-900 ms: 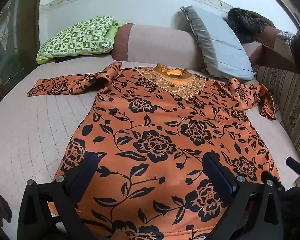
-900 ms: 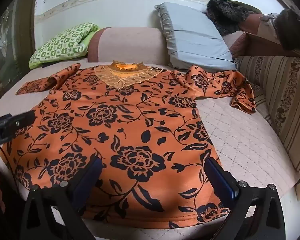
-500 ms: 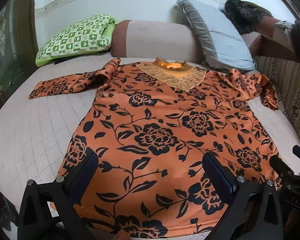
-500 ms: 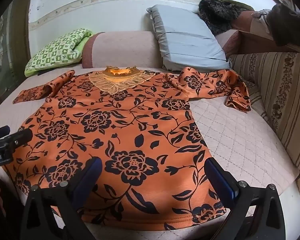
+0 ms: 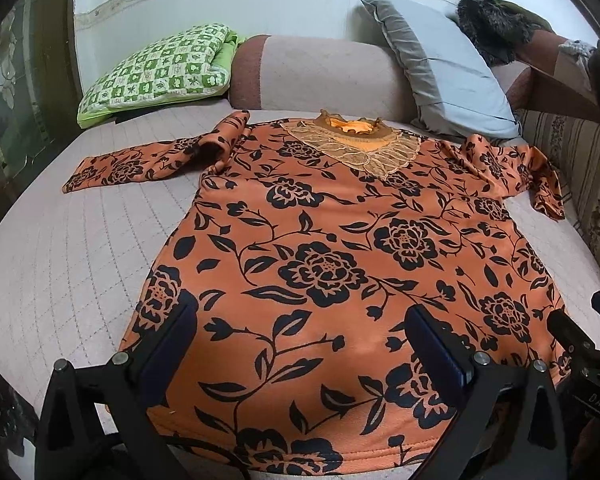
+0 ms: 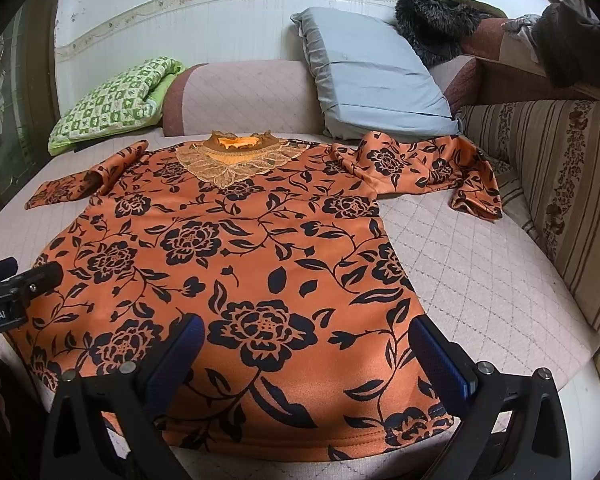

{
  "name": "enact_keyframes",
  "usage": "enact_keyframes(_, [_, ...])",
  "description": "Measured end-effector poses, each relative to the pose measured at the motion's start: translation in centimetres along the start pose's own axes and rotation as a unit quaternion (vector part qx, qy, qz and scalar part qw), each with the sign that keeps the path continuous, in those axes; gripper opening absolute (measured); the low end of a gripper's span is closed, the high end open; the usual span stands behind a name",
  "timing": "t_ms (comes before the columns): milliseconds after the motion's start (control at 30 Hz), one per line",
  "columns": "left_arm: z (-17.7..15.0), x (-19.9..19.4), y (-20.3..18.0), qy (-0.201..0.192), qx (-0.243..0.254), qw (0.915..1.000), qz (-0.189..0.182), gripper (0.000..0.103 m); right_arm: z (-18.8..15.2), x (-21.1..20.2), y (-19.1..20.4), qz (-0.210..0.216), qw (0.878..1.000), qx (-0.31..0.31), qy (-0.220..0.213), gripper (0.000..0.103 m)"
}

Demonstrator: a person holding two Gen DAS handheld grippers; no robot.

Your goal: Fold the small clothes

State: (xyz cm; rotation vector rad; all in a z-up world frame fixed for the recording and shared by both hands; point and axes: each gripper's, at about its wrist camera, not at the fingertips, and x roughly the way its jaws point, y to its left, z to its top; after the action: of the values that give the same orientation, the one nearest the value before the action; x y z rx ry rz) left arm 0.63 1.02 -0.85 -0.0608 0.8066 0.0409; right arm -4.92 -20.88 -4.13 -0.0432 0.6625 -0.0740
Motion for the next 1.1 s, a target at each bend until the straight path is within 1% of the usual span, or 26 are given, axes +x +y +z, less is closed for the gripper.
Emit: enact_keyframes(1100, [-0.21,0.17,-0.06,0.003,-0.001,1.0,-0.001,0.103,-0.05,-0.04,-0.21,0.001,1.0,0.007,-0.003,0.103])
